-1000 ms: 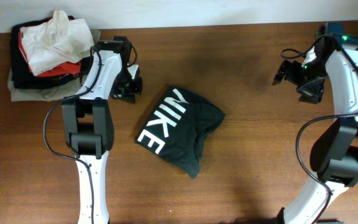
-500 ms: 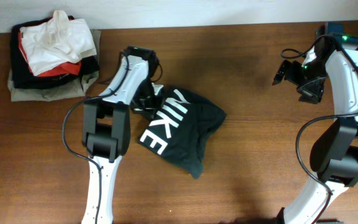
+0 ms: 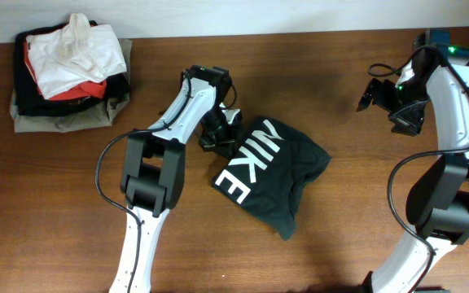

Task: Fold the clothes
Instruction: 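Grasp the folded NIKE shirt with the left gripper and lift it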

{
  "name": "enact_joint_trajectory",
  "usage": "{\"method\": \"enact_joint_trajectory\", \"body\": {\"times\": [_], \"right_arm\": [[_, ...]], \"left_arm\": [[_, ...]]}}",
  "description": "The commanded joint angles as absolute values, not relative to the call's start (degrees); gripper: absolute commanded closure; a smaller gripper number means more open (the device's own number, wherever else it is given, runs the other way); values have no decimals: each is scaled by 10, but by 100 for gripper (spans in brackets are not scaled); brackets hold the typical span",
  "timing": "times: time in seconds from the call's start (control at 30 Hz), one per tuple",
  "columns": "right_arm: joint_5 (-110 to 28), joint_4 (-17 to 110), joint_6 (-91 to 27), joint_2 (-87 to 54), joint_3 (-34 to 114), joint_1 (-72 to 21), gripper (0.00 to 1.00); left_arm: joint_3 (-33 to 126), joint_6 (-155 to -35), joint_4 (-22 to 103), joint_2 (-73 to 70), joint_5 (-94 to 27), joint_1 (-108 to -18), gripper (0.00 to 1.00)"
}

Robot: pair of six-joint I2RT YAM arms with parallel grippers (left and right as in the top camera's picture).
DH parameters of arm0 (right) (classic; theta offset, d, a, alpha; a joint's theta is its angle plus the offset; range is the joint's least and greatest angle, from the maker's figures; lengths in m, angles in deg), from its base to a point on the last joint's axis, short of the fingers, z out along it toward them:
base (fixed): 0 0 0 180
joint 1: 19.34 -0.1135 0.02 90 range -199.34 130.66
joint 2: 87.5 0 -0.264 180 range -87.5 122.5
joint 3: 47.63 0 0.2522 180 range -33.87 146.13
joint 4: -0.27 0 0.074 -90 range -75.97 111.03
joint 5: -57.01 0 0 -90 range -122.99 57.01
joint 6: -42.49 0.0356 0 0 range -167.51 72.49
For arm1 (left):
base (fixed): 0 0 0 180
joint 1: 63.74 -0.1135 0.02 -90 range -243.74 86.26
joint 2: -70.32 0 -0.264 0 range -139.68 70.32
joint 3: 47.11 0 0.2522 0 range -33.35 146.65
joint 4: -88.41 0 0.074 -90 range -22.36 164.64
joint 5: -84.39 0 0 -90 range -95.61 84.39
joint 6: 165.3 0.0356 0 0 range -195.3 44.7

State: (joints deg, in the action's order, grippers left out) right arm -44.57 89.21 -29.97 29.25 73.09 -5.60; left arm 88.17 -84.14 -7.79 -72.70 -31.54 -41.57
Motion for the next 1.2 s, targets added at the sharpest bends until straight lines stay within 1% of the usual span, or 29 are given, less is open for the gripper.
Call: {"method": "enact_joint_trajectory", "body": {"times": [0.0,0.03,0.07,0.13,0.2,0.27,0.47,0.57,0.7,0.87,0.93,0.97,1.0,1.03,1.13,1.17], "right_arm": [[-438,892,-301,295,741,-54,1],[-438,892,-301,295,741,-54,1],[-438,892,-301,295,741,-54,1],[-438,892,-301,295,741,-54,1],[-438,892,-301,295,741,-54,1],[-438,892,-301,295,741,-54,1],[-438,892,-301,295,741,-54,1],[-438,892,-301,295,741,-54,1],[-438,892,-301,295,741,-54,1],[-438,892,-301,295,741,-54,1],[-438,892,-301,295,741,-54,1],[-438,892,-301,295,741,-54,1],[-438,892,-301,295,741,-54,1],[-438,892,-301,295,741,-54,1],[-438,892,-301,295,741,-54,1],[-438,892,-301,295,741,-54,1]], "left_arm": [[909,-821,-65,-733,-152,-445,56],[912,-820,-58,-733,-143,-455,33],[912,-820,-44,-733,-146,-469,17],[912,-809,-20,-733,-167,-490,8],[912,-739,0,-734,-284,-511,6],[912,-648,-21,-734,-399,-517,1],[893,-614,-60,-734,-412,-500,1],[880,-587,-69,-734,-458,-489,1],[855,-588,-67,-734,-464,-468,1],[838,-589,-31,-734,-464,-422,2],[838,-589,-29,-734,-464,-412,6],[838,-590,-28,-734,-464,-410,10],[838,-594,-26,-734,-464,-406,11],[838,-596,-25,-734,-463,-404,21],[838,-596,-13,-734,-461,-402,34],[838,-596,-10,-734,-458,-402,34]]}}
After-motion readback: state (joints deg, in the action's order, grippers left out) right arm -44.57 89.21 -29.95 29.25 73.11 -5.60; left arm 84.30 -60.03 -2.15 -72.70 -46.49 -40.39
